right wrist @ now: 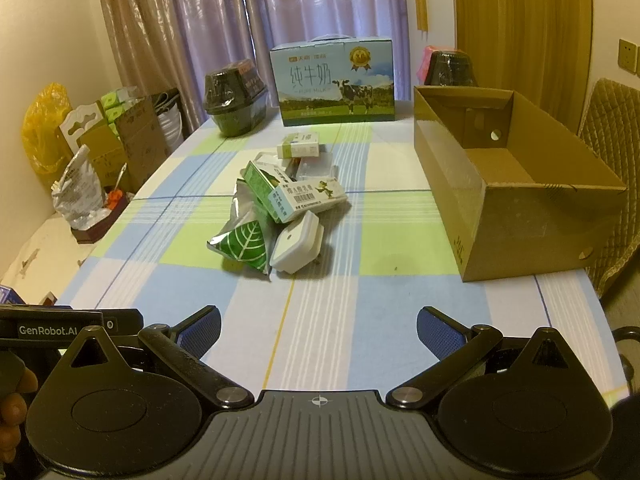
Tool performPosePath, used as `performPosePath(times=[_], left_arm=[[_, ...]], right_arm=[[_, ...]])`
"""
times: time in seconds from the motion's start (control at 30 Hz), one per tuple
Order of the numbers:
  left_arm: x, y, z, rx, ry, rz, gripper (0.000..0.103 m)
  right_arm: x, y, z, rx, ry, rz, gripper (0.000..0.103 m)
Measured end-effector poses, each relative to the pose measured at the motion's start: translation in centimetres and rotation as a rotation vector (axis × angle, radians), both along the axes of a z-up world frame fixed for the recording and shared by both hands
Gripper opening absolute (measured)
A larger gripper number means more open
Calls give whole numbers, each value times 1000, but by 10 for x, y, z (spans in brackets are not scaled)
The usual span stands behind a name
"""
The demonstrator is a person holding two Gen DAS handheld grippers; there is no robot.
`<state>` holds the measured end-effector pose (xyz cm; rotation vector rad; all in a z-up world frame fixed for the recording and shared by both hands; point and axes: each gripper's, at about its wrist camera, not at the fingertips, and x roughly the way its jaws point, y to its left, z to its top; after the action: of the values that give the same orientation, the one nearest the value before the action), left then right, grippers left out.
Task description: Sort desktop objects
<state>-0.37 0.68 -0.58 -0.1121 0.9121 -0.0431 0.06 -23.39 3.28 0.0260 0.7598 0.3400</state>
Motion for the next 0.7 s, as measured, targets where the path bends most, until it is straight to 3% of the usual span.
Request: performPosePath(times=[0.7], left_arm=[[1,0,-1,2,1,5,102]], right_arm=[[5,3,-1,-8,14,11,101]])
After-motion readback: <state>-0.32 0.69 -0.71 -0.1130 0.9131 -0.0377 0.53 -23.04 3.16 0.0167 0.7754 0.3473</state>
